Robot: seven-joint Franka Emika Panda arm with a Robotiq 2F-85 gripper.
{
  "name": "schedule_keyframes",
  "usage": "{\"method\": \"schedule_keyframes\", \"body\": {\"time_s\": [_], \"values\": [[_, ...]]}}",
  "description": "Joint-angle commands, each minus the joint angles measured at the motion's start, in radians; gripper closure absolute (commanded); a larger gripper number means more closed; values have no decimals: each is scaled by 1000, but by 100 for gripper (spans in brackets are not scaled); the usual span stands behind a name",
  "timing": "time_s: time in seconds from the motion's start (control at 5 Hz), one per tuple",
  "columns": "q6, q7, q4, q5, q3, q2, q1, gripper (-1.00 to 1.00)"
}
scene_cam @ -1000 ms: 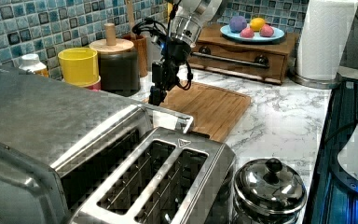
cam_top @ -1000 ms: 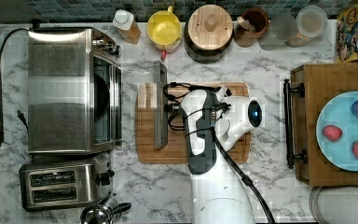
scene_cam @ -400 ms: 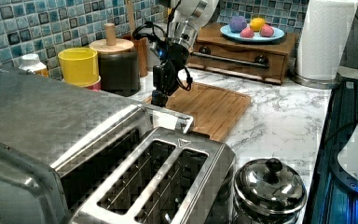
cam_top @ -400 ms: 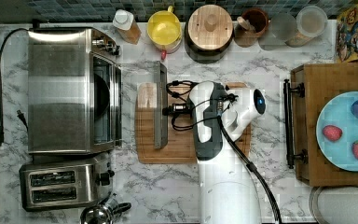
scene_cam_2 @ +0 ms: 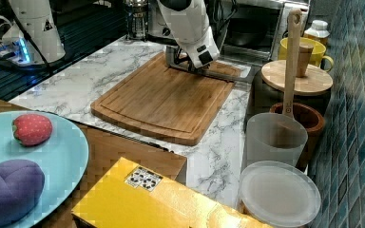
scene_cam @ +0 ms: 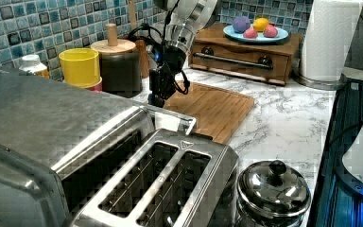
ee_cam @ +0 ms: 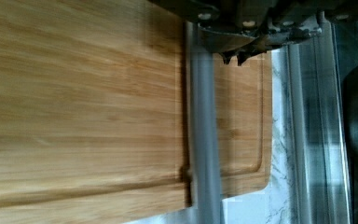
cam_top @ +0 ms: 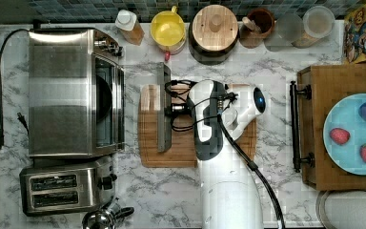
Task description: Close the oven.
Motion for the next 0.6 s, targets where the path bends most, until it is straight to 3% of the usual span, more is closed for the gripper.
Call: {"method": "schedule_keyframes", "body": {"time_s": [0.2,0.6], "values": [[-82,134,87,-19,61,-60,51,100],[-131,180,94,-66,110,-133,102,100]]}}
